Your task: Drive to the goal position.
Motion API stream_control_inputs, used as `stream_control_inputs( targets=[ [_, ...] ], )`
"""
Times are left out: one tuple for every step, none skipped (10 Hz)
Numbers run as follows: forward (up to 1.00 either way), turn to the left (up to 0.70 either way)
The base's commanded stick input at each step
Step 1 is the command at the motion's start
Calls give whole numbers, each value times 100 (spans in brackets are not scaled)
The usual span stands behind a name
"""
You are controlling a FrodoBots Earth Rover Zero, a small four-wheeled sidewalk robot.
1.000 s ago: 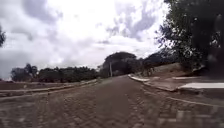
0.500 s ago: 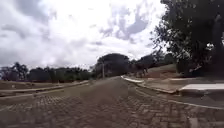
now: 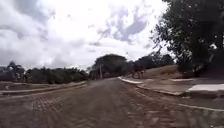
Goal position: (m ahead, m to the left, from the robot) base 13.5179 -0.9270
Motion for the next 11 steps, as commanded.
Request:
stream_control_inputs(
  targets=[
    [70,0],
    [70,0],
    [70,0],
    [70,0],
    [70,0],
    [70,0],
    [70,0],
    [70,0],
    [70,0],
    [70,0],
    [70,0]
  ],
)
